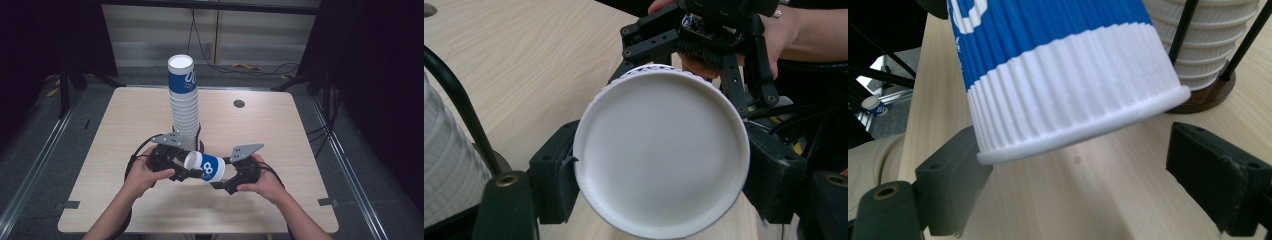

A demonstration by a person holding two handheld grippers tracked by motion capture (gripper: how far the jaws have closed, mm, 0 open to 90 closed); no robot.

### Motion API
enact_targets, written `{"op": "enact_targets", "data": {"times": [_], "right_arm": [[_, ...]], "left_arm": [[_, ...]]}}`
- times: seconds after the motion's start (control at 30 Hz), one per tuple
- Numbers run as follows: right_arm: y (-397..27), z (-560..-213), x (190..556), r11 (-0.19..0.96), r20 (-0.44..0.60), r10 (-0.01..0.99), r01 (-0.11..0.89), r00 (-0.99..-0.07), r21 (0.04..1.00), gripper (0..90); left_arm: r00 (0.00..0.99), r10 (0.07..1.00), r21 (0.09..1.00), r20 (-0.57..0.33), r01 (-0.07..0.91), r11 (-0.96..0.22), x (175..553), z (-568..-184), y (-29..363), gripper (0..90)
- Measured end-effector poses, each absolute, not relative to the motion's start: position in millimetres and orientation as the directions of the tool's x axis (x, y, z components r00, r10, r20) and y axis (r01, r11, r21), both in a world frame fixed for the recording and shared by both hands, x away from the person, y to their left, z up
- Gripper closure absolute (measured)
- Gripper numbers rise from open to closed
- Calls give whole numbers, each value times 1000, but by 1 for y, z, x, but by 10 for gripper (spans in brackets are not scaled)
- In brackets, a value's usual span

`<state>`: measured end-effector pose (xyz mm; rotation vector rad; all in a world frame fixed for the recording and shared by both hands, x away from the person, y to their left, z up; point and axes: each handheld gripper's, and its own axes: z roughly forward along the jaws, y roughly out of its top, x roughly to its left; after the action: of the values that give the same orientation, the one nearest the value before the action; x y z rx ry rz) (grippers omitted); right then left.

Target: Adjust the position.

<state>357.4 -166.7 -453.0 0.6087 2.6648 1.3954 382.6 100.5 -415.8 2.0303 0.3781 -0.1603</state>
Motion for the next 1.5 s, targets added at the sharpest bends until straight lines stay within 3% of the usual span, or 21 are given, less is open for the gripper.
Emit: {"op": "enact_targets", "data": {"times": [0.87, 0.97, 1.0, 1.1, 1.33, 1.5], "right_arm": [[-164, -452, 355, 505, 93, 361, 278, -928, 817, 123], [-164, -451, 354, 508, 80, 357, 266, -930, 819, 153], [-165, -450, 353, 501, 77, 339, 249, -938, 829, 266], [-164, -449, 352, 498, 68, 344, 243, -936, 833, 283], [-164, -451, 355, 492, 106, 385, 302, -917, 816, 124], [-166, -451, 356, 505, 87, 385, 288, -919, 814, 107]], "left_arm": [[941, 193, 824, -276, 336, -456, 383, -418, 99, 272], [941, 196, 823, -276, 336, -457, 383, -418, 100, 271], [940, 204, 822, -275, 340, -457, 384, -419, 100, 272], [935, 198, 820, -294, 353, -450, 385, -421, 102, 272], [940, 194, 818, -281, 340, -465, 383, -419, 99, 272], [938, 191, 803, -289, 346, -485, 383, -422, 97, 273]]}}
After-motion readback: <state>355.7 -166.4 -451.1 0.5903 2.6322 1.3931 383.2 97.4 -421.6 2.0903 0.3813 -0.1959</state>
